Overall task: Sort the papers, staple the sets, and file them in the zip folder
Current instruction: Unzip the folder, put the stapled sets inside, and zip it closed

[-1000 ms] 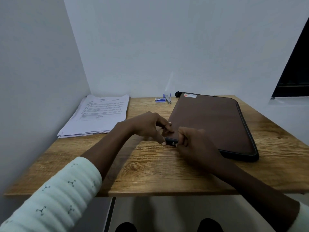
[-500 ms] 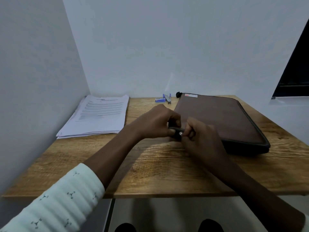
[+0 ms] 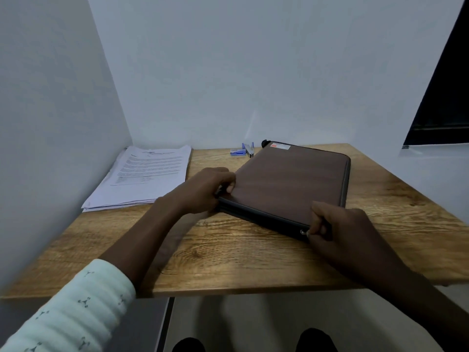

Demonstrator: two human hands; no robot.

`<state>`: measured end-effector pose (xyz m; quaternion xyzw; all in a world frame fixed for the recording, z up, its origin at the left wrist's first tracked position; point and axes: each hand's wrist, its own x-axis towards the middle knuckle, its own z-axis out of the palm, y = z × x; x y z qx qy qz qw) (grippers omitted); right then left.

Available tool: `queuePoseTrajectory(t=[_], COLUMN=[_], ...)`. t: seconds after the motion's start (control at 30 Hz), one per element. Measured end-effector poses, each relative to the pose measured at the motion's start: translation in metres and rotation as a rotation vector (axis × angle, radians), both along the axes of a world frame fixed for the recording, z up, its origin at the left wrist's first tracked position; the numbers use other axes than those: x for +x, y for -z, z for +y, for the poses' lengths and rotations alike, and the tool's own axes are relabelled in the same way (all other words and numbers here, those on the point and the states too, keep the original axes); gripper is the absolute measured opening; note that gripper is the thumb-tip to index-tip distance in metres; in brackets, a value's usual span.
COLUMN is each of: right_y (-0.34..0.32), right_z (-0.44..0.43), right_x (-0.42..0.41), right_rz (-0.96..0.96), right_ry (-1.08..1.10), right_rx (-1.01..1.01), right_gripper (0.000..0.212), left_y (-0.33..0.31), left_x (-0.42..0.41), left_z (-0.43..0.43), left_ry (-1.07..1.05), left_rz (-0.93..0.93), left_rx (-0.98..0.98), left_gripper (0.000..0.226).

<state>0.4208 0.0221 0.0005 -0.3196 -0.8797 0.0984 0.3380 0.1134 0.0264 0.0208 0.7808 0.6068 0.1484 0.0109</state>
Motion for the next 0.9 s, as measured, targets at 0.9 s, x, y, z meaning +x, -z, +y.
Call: queuePoseTrajectory(t=[0.9], right_y=[-0.024], right_z=[0.07], right_x=[0.055], right_rz=[-0.214], right_ry=[0.067], right_rx=[-0.287], right_gripper=[0.023], left_y=[-0.027], left_x=[0.145], left_z=[-0.007], left_ry=[0.306], left_rz=[0.31], left_rx=[-0.026], left_gripper=[0.025])
